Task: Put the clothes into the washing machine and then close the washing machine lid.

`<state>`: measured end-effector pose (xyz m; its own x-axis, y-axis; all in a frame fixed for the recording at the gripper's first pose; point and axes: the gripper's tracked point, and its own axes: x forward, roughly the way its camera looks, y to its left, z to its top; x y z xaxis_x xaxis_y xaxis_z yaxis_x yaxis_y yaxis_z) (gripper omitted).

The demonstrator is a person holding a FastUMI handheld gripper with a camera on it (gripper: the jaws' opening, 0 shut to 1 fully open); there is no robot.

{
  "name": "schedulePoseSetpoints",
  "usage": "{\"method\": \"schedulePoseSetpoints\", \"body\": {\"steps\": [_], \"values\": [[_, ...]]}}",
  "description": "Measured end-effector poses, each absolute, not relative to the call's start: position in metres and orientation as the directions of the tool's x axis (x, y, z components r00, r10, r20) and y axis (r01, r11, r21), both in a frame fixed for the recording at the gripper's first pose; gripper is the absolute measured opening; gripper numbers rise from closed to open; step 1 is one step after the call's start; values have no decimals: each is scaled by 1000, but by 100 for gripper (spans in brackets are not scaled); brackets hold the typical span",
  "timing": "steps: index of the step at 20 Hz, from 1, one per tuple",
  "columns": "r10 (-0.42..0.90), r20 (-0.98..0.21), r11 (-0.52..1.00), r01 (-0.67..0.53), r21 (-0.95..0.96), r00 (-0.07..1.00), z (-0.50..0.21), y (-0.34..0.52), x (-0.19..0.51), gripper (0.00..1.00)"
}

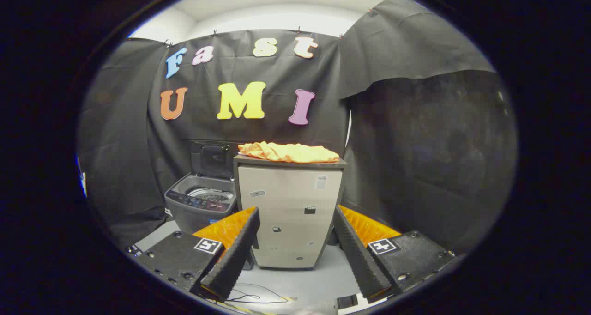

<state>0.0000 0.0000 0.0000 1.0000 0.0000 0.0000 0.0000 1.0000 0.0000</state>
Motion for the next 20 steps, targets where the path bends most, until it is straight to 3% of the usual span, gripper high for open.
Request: {"method": "schedulePoseSetpoints", "body": {"steps": [20], "values": [[-40, -4, 999, 40, 13, 999, 3, -1, 4, 100]]}}
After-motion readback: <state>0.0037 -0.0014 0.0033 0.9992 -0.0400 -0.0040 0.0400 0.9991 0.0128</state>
